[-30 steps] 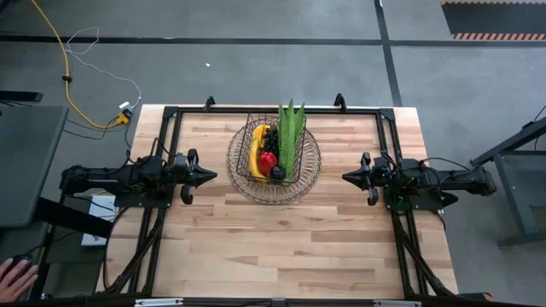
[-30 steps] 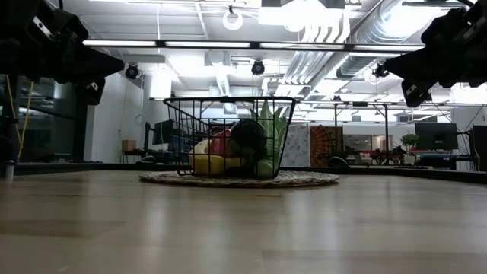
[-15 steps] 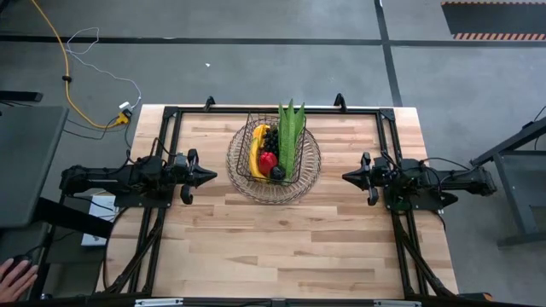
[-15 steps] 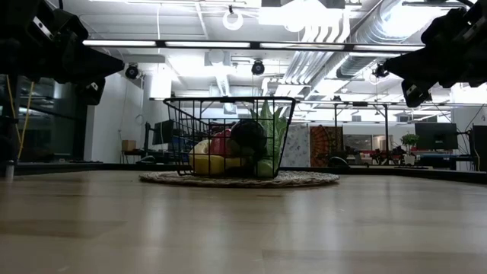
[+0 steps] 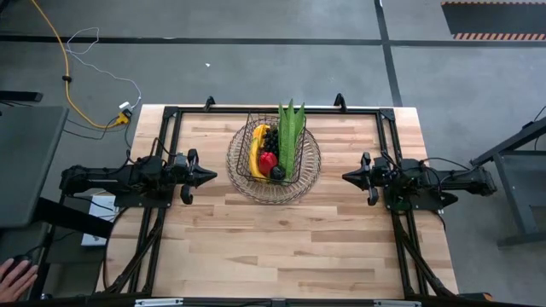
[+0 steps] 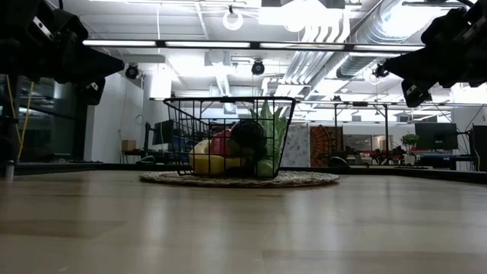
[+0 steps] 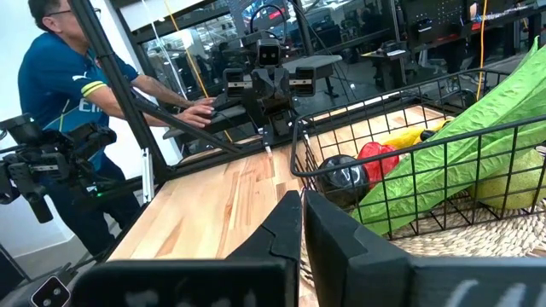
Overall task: Build produce basket
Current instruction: Return to Home Position
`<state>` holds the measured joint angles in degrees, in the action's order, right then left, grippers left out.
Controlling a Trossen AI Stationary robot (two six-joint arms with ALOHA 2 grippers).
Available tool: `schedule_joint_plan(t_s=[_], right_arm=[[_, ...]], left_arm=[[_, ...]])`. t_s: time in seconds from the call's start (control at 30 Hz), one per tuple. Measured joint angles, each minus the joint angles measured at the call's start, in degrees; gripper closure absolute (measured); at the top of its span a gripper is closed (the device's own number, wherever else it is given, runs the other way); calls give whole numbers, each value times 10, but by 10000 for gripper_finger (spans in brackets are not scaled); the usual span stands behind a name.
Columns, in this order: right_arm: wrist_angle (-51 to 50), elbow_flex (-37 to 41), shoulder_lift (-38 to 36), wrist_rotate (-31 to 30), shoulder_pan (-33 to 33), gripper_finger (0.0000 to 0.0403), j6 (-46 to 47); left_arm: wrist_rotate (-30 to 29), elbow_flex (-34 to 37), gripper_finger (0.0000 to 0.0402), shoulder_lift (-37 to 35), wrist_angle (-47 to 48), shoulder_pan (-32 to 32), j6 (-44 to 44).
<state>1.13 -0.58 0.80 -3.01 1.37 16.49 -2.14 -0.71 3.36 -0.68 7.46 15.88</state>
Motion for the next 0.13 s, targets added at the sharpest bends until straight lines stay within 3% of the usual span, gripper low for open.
schedule_joint_plan(t_s=[0.13], right_arm=[[0, 0, 0, 0, 0, 394, 0]], left_arm=[[0, 0, 398, 0, 0, 0, 0]])
